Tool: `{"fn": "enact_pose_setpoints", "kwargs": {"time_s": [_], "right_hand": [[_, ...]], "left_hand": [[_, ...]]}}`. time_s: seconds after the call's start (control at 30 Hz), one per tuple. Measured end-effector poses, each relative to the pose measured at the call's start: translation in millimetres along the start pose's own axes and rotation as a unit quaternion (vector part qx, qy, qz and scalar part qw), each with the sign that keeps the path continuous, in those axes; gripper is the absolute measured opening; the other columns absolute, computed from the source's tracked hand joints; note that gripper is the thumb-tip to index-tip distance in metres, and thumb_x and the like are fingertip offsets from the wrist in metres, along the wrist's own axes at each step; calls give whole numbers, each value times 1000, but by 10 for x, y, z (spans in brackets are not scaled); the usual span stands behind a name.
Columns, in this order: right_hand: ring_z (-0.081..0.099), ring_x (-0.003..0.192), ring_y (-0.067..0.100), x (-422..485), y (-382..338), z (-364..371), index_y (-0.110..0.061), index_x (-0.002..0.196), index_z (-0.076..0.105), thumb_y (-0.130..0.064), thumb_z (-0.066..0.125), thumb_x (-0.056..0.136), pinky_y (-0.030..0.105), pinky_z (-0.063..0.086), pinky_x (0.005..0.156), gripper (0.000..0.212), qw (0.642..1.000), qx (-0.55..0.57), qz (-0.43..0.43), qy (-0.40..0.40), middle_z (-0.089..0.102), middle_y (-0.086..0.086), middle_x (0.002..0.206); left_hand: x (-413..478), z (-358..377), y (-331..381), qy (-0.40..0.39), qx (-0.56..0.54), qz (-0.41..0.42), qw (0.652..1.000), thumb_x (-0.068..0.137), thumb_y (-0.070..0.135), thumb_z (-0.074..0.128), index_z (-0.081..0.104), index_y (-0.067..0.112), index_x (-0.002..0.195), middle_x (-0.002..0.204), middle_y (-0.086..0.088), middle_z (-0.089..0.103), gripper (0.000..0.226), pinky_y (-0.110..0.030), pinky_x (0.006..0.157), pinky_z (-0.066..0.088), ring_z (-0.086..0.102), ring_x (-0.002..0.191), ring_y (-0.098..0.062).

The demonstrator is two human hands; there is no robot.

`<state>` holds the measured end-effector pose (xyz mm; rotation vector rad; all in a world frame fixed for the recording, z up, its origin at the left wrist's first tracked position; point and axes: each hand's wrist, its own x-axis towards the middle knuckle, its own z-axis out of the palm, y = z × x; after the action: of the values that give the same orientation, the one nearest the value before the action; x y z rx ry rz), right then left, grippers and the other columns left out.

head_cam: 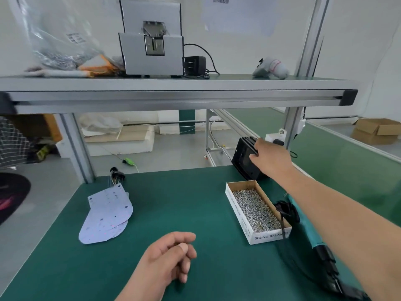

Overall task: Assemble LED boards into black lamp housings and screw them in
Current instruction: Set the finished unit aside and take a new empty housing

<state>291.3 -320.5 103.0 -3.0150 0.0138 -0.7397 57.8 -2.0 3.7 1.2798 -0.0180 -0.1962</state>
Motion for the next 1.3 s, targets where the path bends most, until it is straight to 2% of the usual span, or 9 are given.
{"fn": "enact_pose_setpoints", "kwargs": {"time_s": [0.1,0.33,0.5,0.67,0.8,0.97,1.07,1.2,1.3], "right_hand": [[47,52,20,60,0,84,-14,92,44,-26,58,94,27,31,46,19,999,-46,-13,-17,51,2,66],[44,51,22,139,46,111,-12,92,43,-7,54,93,28,29,47,12,995,-83,-33,-34,50,2,63],[51,62,27,99,79,101,-18,99,46,-18,45,104,34,43,60,6,997,-35,-65,-26,46,-1,69],[52,53,32,-34,14,-95,-6,106,52,-11,54,95,37,48,51,12,996,48,-64,44,50,5,60],[53,51,5,-514,-261,-387,-26,120,60,-26,56,86,23,35,49,35,982,171,-57,56,56,-6,54],[60,72,4,-1718,-709,-438,-37,133,59,-39,53,74,30,52,65,59,949,281,-54,-133,64,-12,68],[60,71,5,-2238,-855,-418,-33,149,52,-29,61,82,25,48,67,68,925,301,-78,-220,65,-12,74],[56,60,2,-2512,-871,-484,-41,161,30,-45,50,85,25,48,64,78,899,308,-104,-292,62,-9,69],[58,62,2,-2408,-836,-574,-48,156,30,-66,44,86,28,48,61,74,911,256,-115,-302,64,-10,71]], "left_hand": [[-7,11,26,2,13,-4,1000,85,18,64,82,16,104,90,-19,72,26,-34,54,50,58,64,-24],[-5,-63,-12,-14,29,-3,999,75,34,73,81,21,107,92,-17,73,36,-34,58,51,59,67,-24],[11,-79,-31,-15,36,-1,999,73,37,72,81,22,107,92,-15,74,37,-34,58,51,60,66,-22],[3,-79,-31,-11,34,-1,999,76,36,71,80,24,106,93,-15,74,34,-35,59,50,59,67,-24],[-42,-27,-16,-6,32,17,999,85,32,68,80,25,107,95,-11,73,26,-33,60,50,58,70,-21],[-113,20,20,144,120,80,979,96,57,59,63,51,132,113,18,72,36,-24,86,53,68,93,-5],[-78,35,42,185,195,87,959,107,43,53,41,35,158,136,27,54,53,-18,108,36,52,127,11],[-50,37,24,181,290,80,936,104,19,57,41,27,158,139,19,48,57,-26,112,40,53,126,-2],[-66,32,27,167,306,75,934,91,21,55,44,32,155,131,26,44,66,-28,105,46,54,117,-5]]}}
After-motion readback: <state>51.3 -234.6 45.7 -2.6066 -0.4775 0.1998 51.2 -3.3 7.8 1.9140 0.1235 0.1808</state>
